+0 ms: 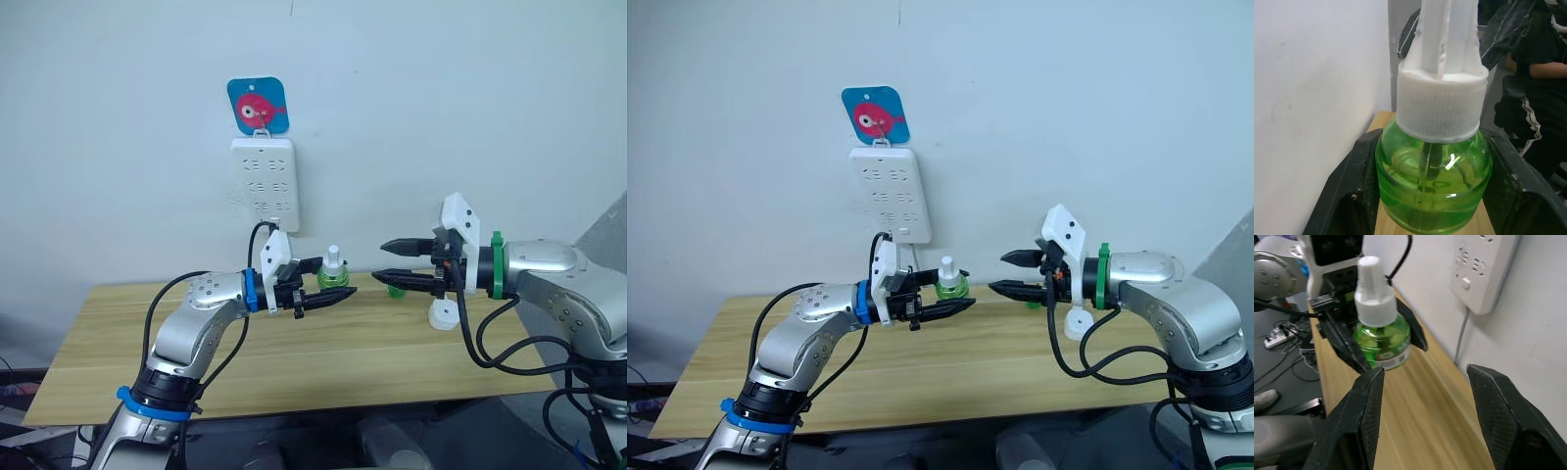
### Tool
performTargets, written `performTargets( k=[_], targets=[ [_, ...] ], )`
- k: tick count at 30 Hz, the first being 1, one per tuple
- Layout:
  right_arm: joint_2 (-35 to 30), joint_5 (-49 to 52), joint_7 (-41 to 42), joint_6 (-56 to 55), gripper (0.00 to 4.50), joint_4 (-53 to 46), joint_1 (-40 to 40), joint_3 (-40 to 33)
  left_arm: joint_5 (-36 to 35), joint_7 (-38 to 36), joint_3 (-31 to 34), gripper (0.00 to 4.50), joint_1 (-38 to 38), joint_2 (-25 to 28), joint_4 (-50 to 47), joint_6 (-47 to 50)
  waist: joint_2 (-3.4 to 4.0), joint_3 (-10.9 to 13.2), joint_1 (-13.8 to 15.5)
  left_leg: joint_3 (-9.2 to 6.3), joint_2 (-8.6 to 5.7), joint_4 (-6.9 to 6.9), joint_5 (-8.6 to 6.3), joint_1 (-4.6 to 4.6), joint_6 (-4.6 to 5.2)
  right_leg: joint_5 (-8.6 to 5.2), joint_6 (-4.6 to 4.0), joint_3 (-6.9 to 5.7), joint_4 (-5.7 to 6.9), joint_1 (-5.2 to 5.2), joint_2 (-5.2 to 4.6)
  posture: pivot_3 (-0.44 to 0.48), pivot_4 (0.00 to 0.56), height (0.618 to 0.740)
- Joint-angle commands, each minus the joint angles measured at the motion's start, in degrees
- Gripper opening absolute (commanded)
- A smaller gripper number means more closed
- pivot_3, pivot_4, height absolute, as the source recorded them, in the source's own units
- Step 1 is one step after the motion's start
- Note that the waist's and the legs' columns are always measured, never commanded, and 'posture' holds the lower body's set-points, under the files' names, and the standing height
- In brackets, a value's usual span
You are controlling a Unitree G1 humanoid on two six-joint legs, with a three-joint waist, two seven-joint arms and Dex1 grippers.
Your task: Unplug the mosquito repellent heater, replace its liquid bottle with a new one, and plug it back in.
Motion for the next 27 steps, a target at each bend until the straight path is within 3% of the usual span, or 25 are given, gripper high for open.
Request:
performTargets(
  k=[1, 8, 18, 21, 27],
  targets=[
    [3.1, 1.2, -2.4, -0.4, 2.76, -3.5, -1.9, 0.7, -0.4, -0.2, 0.5, 2.32, -0.6, -0.2, -1.5, -1.2, 0.0, 0.0, 0.0, 0.01, 0.0, 0.01, 0.0, -0.01, 0.0, 0.0, 0.0, 0.01, 0.0, 0.0, 0.0, -0.212, 0.057, 0.74],
    [12.0, -0.6, -8.9, -0.7, 2.76, -4.2, -3.8, 5.5, -0.2, -0.2, 0.2, 2.32, -0.3, -0.3, -1.9, -1.3, 0.0, 0.0, 0.3, -0.01, -0.01, -0.01, 0.0, -0.06, 0.0, 0.0, 0.01, -0.01, -0.02, -0.04, -0.01, -0.207, 0.057, 0.74],
    [17.7, -7.2, -13.1, -3.8, 2.76, 0.7, -7.0, 10.6, -0.2, 0.1, -0.1, 2.32, -0.3, -0.7, -2.1, -1.3, 0.0, 0.0, 0.3, 0.0, 0.0, -0.01, 0.0, -0.06, 0.0, 0.0, 0.01, 0.0, -0.01, -0.06, -0.02, -0.205, 0.052, 0.74],
    [17.0, -7.8, -12.4, -4.0, 2.76, 2.0, -7.1, 9.3, -0.1, 0.3, -0.2, 2.32, -0.3, -0.9, -2.3, -1.3, 0.0, 0.0, 0.4, -0.02, 0.0, -0.02, 0.0, -0.07, 0.0, 0.0, 0.01, -0.02, -0.01, -0.06, -0.02, -0.2, 0.052, 0.74],
    [8.3, -2.9, -5.4, -1.6, 2.76, 1.3, -5.7, 3.3, -0.1, 0.6, -0.1, 2.32, -0.2, -0.7, -2.5, -1.2, 0.0, 0.0, 0.5, -0.02, -0.01, -0.04, 0.0, -0.08, 0.0, 0.0, 0.01, -0.02, -0.02, -0.06, -0.03, -0.2, 0.053, 0.74]
  ],
)
